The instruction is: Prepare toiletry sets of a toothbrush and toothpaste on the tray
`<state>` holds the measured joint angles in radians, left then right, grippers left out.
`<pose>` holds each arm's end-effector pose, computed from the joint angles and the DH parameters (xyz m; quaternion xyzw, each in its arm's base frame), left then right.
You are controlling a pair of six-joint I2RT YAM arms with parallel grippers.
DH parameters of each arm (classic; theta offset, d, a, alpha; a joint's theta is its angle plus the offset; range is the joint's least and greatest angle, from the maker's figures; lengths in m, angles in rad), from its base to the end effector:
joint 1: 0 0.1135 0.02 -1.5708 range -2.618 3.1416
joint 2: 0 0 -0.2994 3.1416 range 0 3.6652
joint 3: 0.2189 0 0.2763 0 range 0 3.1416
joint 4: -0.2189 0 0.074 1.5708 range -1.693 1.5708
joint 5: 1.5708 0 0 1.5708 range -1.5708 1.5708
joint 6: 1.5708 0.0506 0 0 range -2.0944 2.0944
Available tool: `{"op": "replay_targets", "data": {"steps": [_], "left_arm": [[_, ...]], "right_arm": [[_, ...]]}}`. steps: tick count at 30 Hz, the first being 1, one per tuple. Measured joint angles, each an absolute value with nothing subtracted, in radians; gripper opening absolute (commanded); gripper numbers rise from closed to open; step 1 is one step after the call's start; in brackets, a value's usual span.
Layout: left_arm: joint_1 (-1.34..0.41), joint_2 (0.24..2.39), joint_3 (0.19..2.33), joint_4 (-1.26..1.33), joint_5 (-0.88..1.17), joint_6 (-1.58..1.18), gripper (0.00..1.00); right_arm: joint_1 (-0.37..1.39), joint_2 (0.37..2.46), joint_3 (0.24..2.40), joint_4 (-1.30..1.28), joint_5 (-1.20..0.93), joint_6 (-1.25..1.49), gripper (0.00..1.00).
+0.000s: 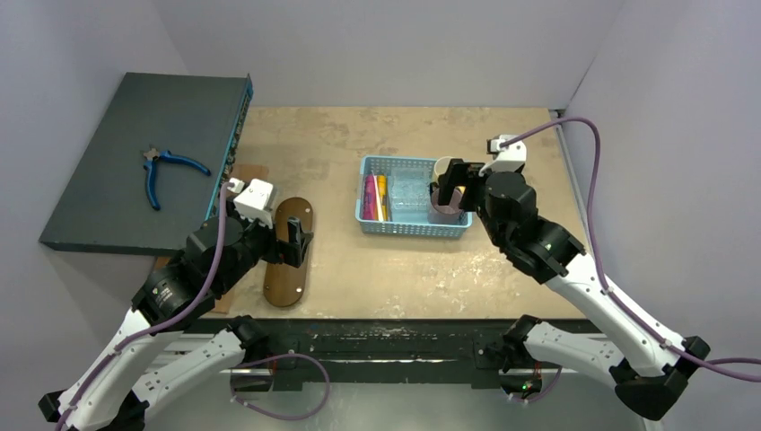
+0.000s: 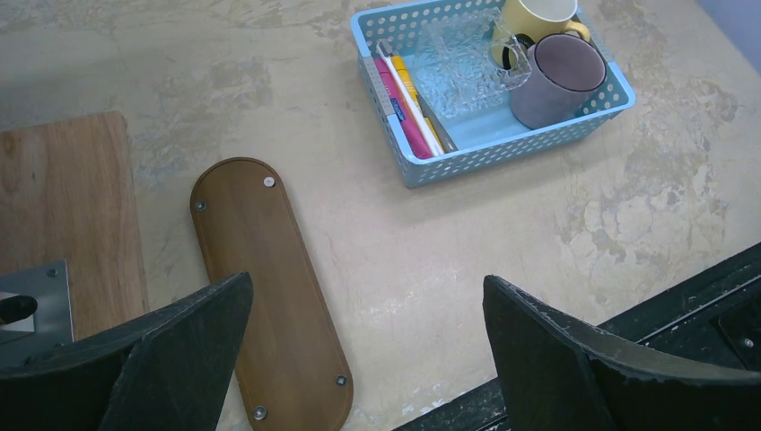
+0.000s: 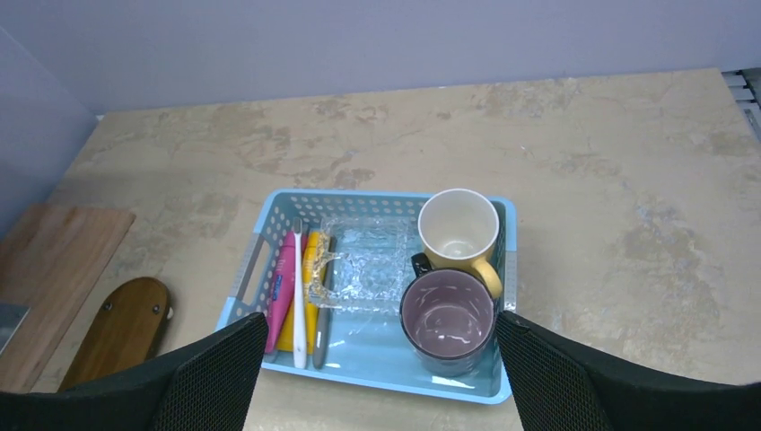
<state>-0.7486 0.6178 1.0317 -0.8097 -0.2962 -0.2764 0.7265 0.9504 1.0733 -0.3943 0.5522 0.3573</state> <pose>0.0919 -0.0652 0.4031 0.1130 0.8195 -0.1618 0.5380 0.1814 0.1257 0.4183 0.0215 0.7834 0.1142 0.6106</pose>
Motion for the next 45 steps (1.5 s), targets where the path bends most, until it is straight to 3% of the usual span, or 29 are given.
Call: {"op": "replay_targets", "data": {"steps": [12,22,33,45], "left_arm": [[-0.749,0.622,1.031,-0.81,-0.296,-0.276,1.0],[-0.749,0.662,1.031,-0.828,-0.323,-0.352,1.0],[-0.749,0.857,1.031,-0.908,-0.437,-0.502,0.98],[-0.675,1.027,0.986,-0.867,-0.546,-0.648,0.81]], "right_arm": [[0.727,0.986,1.109,-0.426,0.552,0.352,0.99],[0.727,1.016,1.099,-0.401,0.408,0.313,0.95],[0.727,1.042,1.012,-0.363,0.284,0.302,0.9],[0.727,1.027,0.939,-0.313,0.155,0.305,0.84]]}}
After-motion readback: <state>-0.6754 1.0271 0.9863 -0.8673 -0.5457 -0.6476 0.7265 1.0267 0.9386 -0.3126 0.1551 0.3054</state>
